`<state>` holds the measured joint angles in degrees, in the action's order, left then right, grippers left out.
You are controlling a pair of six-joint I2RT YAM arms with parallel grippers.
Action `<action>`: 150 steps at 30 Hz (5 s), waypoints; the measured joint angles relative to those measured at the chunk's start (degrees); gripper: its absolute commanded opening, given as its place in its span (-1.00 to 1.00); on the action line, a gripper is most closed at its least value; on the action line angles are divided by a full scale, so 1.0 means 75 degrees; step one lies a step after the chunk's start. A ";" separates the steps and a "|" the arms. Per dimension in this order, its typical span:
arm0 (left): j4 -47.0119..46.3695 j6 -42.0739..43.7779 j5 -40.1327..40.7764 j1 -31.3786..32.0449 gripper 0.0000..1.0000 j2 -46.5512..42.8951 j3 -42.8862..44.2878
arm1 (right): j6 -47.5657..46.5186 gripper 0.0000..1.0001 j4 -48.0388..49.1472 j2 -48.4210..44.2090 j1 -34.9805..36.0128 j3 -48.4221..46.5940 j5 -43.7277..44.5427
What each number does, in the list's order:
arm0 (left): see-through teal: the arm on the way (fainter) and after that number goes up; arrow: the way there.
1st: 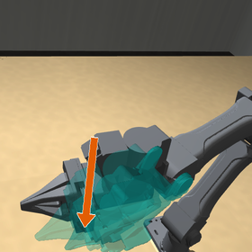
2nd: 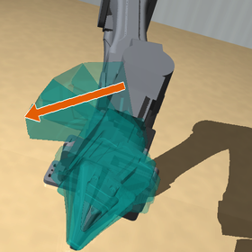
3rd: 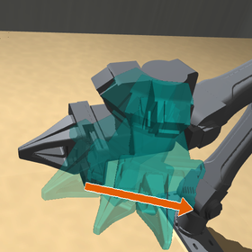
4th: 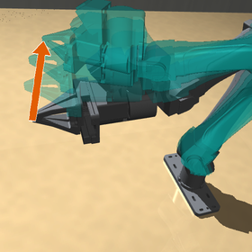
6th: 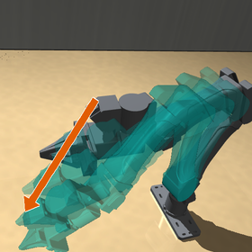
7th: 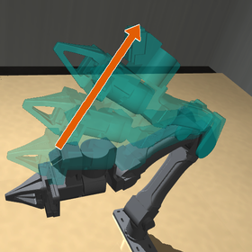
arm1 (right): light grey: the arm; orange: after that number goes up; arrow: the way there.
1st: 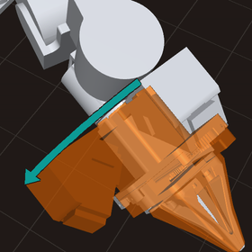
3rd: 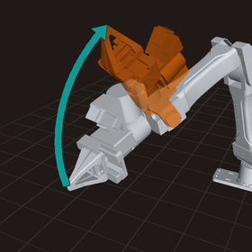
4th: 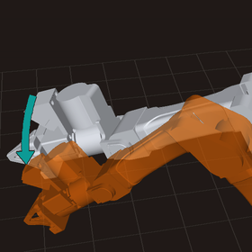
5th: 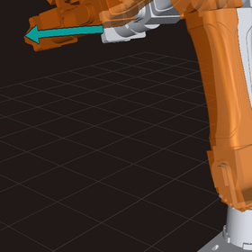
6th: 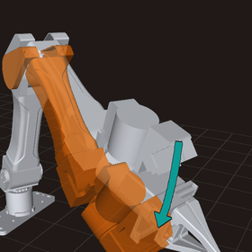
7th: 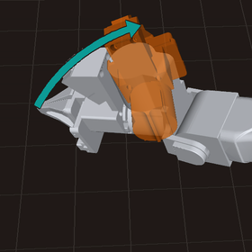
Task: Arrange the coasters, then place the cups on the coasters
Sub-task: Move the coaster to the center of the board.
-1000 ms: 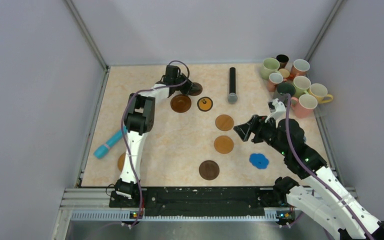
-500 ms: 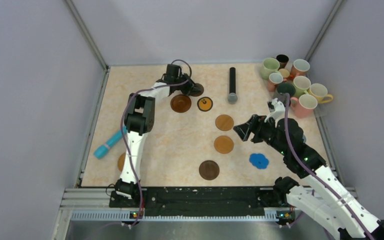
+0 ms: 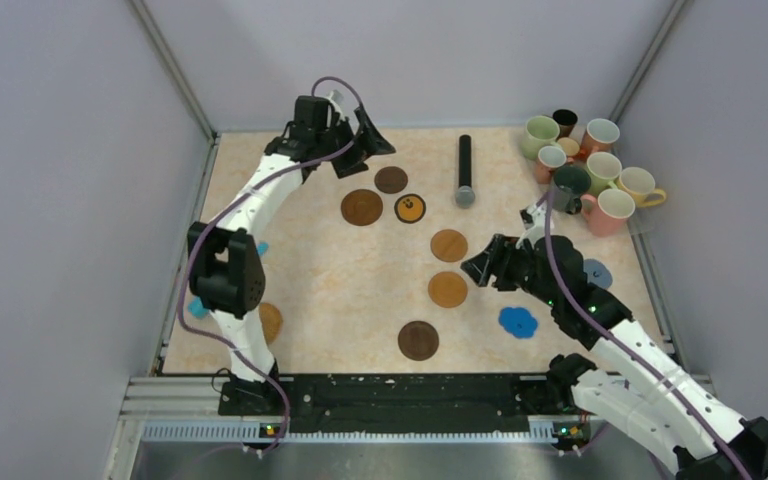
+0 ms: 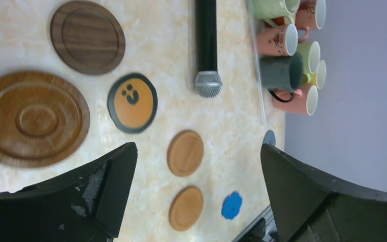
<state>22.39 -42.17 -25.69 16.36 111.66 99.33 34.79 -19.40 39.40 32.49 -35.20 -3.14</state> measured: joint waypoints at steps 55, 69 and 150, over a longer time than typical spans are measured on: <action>0.1970 0.2704 0.4121 0.0428 0.97 -0.7973 -0.6079 | -0.0379 -1.00 0.3879 0.6373 -0.0376 0.0064 0.1990; 0.1961 0.2710 0.4033 0.0428 0.97 -0.7973 -0.6079 | -0.0694 -1.00 0.4147 0.6936 -0.0772 -0.0396 0.1629; 0.1990 0.2777 0.4415 0.0428 0.94 -0.8291 -0.6079 | 0.0309 -1.00 0.5184 0.8236 0.1714 -0.1332 -0.0096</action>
<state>37.32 -21.34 7.42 19.57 49.47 53.74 37.10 19.49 101.16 45.34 -45.19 -3.86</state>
